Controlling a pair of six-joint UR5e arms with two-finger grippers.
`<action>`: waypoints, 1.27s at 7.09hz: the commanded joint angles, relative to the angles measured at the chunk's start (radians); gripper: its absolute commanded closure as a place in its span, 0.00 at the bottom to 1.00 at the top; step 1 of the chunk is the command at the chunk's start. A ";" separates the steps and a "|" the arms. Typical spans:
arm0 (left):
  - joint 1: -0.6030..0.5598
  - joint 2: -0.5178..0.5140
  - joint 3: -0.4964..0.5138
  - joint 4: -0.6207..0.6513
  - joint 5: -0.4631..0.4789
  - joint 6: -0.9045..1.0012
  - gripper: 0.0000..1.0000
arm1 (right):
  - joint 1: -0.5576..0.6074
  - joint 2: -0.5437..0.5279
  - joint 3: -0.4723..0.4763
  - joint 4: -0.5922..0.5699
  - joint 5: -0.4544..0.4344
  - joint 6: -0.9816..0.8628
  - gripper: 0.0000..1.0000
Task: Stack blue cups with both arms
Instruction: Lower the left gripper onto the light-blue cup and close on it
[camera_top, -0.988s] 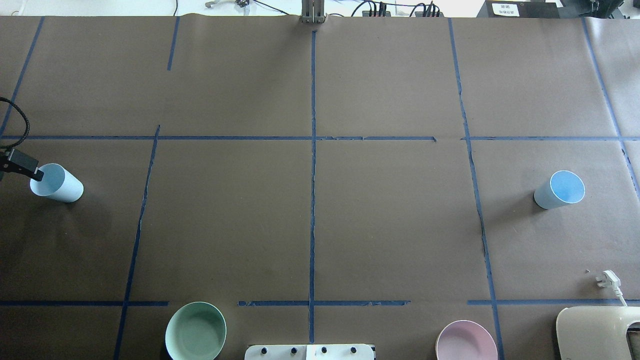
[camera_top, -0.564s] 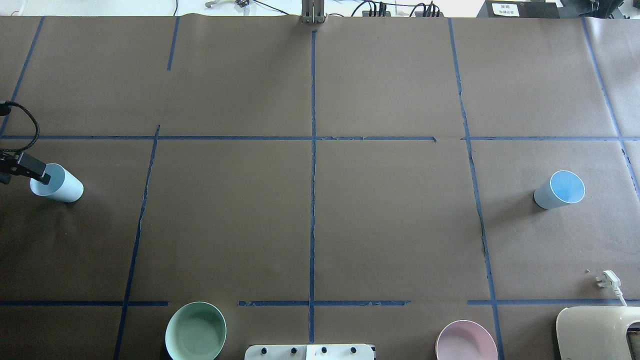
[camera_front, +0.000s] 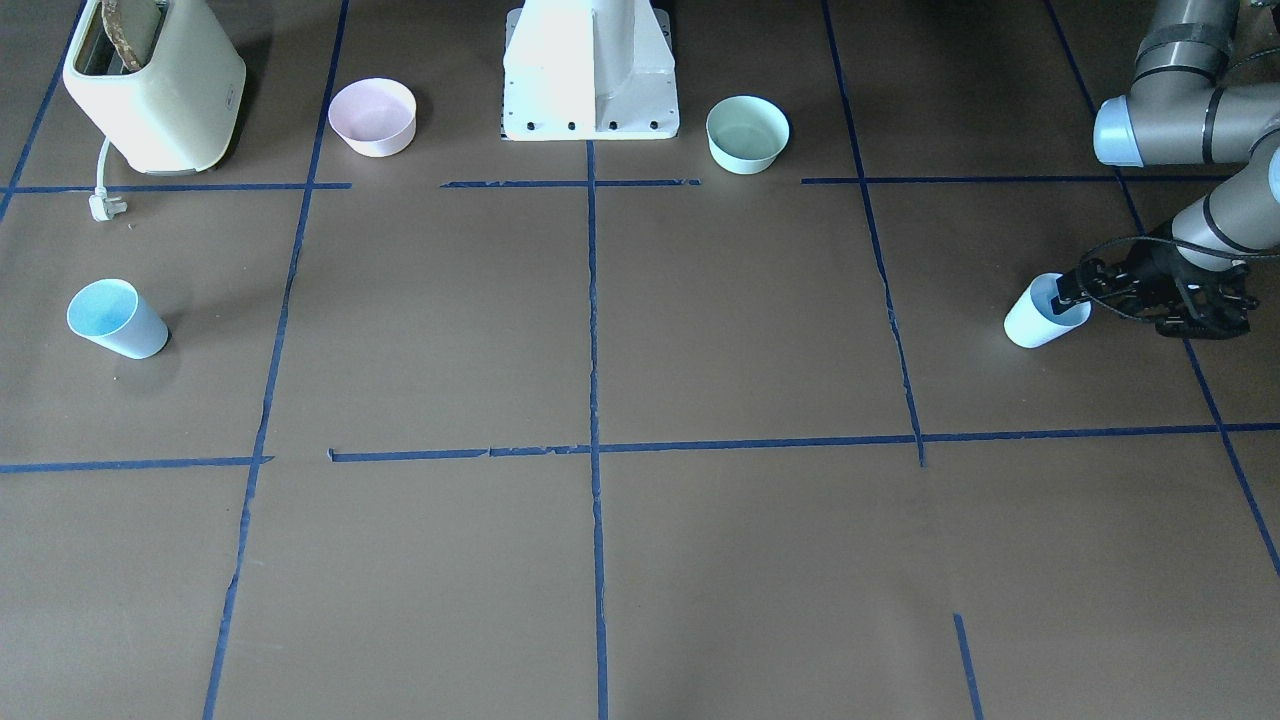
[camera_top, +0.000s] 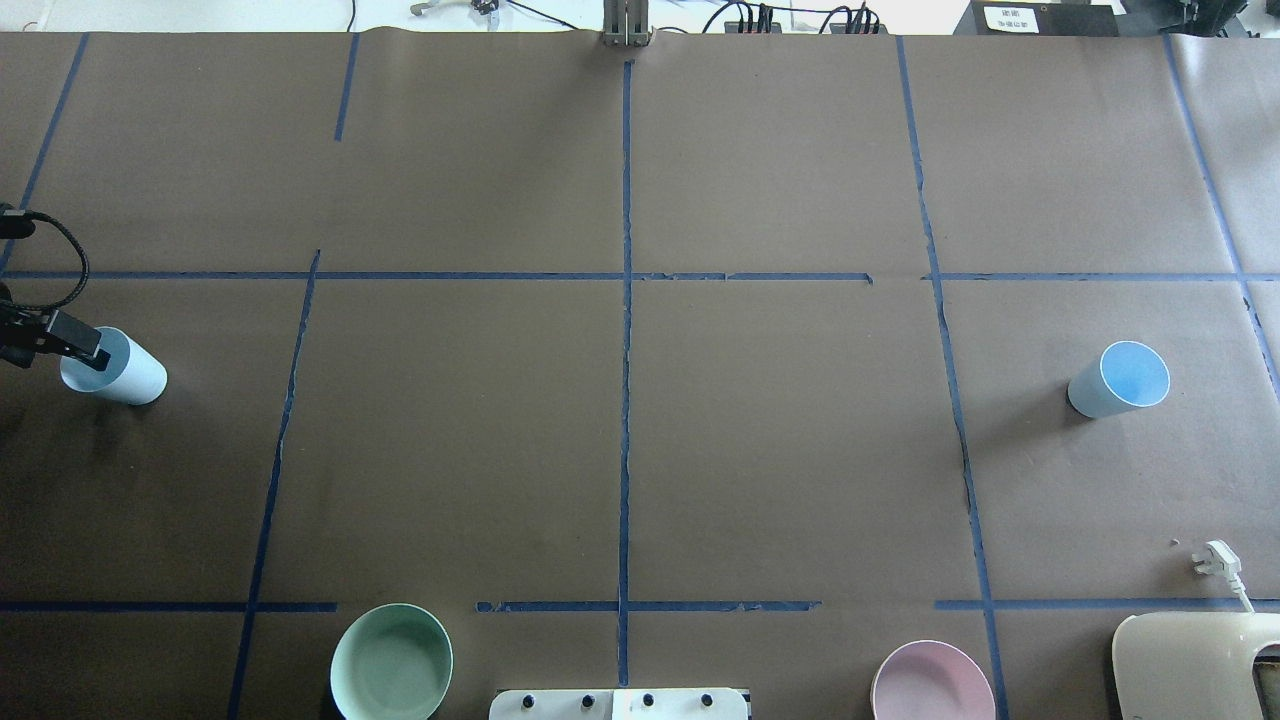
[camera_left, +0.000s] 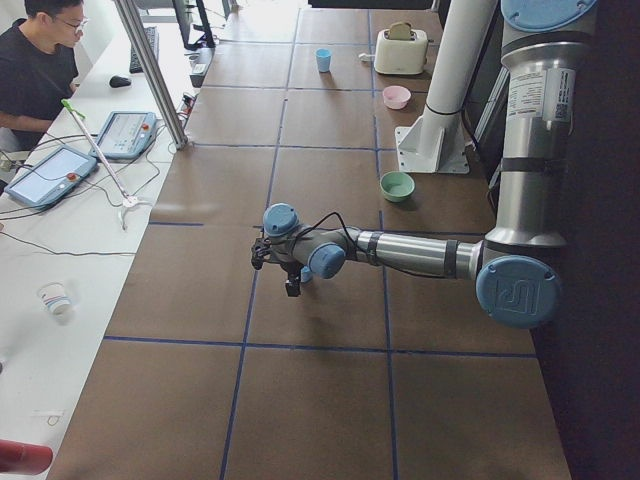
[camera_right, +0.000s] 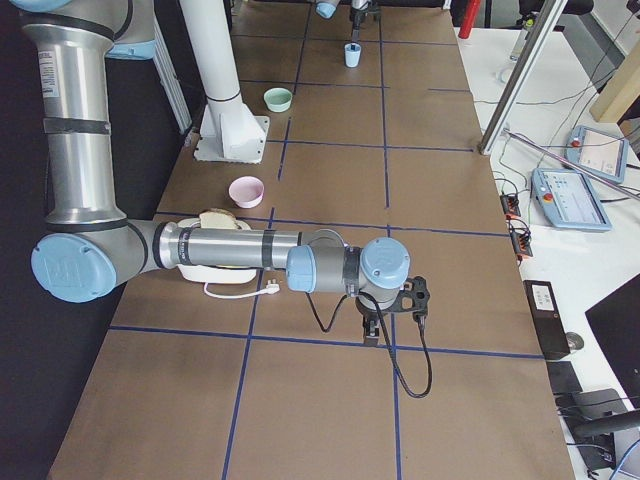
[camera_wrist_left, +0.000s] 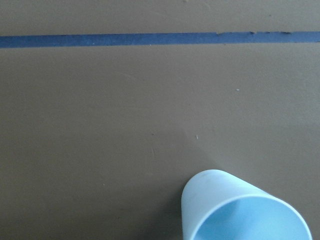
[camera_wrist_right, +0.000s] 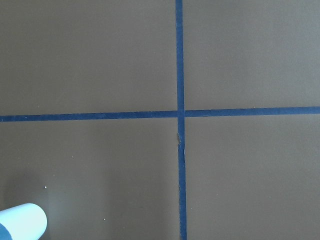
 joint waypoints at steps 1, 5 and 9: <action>0.008 -0.002 0.001 -0.007 0.000 -0.001 0.16 | 0.000 0.006 -0.002 -0.001 0.000 -0.001 0.00; 0.008 -0.001 -0.021 -0.018 0.003 -0.049 1.00 | 0.000 0.006 0.001 0.000 0.000 0.001 0.00; 0.006 -0.051 -0.285 0.324 -0.004 -0.092 1.00 | 0.000 0.039 0.011 -0.001 0.006 0.002 0.00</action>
